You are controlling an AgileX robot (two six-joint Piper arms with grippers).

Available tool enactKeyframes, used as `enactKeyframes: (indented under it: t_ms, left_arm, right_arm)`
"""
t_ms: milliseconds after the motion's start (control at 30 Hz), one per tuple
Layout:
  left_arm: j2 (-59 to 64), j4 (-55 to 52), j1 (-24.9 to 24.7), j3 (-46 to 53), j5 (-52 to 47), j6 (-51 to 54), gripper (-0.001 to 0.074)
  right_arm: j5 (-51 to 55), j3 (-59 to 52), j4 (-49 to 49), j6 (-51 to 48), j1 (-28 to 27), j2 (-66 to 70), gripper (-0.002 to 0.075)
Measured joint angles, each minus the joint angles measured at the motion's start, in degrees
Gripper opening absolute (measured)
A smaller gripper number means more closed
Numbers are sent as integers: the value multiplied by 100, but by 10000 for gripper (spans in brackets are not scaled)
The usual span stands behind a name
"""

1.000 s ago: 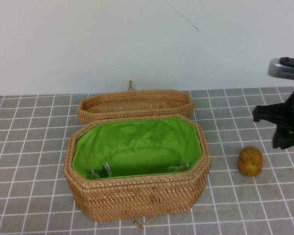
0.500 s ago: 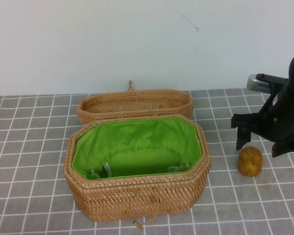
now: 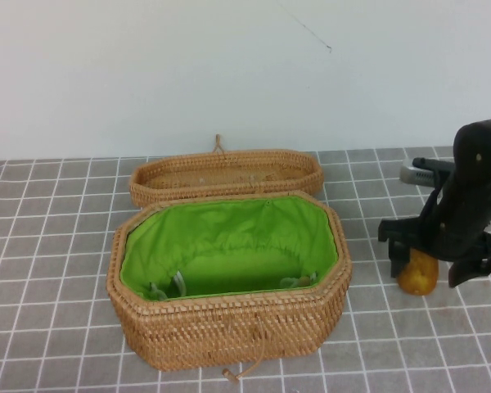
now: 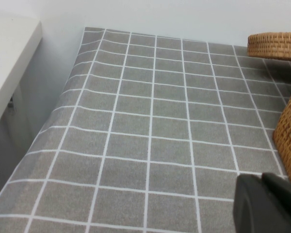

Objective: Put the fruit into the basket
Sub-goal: Pick up the kiwifruit on the table

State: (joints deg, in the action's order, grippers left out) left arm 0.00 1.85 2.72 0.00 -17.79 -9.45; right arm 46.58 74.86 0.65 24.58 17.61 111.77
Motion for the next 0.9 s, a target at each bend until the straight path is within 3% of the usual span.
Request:
enactKeyframes:
  t_ms: [133,333,400,667,900]
  left_arm:
    - [0,0,0,0,0,0,-3]
    - [0,0,0,0,0,0,-3]
    - [0,0,0,0,0,0,-3]
    - [0,0,0,0,0,0,-3]
    - [0,0,0,0,0,0,-3]
  right_arm:
    - [48,-11,-24,0,0,102,624]
    - [48,-11,-25,-166,0,111,417]
    - [59,-11,-65,-237,0,111,386]
    - [985,596,117,-1093,0,100,383]
    - [2236,2090,-65,-1785,0,100,379]
